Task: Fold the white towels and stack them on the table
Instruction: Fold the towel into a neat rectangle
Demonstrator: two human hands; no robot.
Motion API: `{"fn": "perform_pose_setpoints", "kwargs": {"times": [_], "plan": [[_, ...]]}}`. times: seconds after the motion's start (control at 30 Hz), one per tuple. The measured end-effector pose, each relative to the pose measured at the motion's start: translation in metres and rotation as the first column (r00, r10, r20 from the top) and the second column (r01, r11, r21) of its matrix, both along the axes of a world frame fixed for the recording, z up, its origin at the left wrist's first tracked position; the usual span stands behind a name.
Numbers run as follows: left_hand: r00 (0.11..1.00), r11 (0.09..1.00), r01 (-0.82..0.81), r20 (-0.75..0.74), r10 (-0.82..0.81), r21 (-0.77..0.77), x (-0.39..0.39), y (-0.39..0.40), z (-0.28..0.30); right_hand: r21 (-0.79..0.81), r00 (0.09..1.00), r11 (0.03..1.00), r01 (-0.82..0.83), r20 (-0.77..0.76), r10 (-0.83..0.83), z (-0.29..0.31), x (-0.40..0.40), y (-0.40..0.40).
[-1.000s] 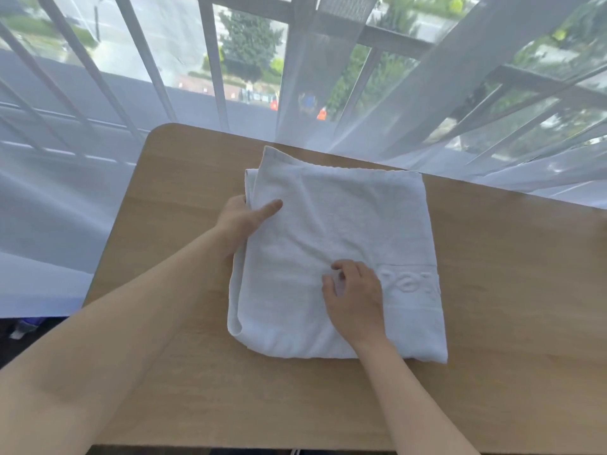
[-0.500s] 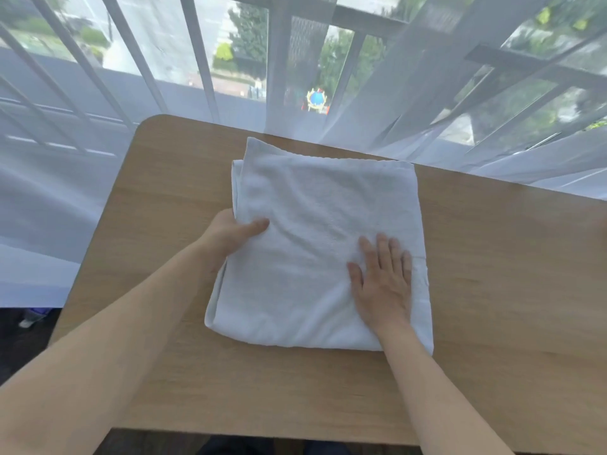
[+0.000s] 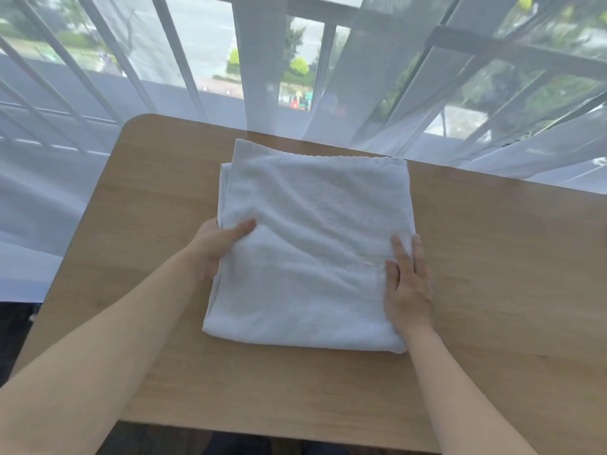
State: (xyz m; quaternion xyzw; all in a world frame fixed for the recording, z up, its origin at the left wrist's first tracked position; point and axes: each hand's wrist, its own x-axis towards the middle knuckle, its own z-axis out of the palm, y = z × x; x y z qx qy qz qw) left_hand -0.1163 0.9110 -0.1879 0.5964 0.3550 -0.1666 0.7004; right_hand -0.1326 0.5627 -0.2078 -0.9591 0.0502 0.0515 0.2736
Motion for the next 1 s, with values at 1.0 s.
{"fn": "perform_pose_setpoints", "kwargs": {"times": [1.0], "plan": [[0.767, 0.159, 0.367, -0.201, -0.609, 0.916, -0.060, -0.138, -0.035, 0.016, 0.957, 0.980, 0.200, -0.217, -0.192, 0.034, -0.087, 0.021]]}}
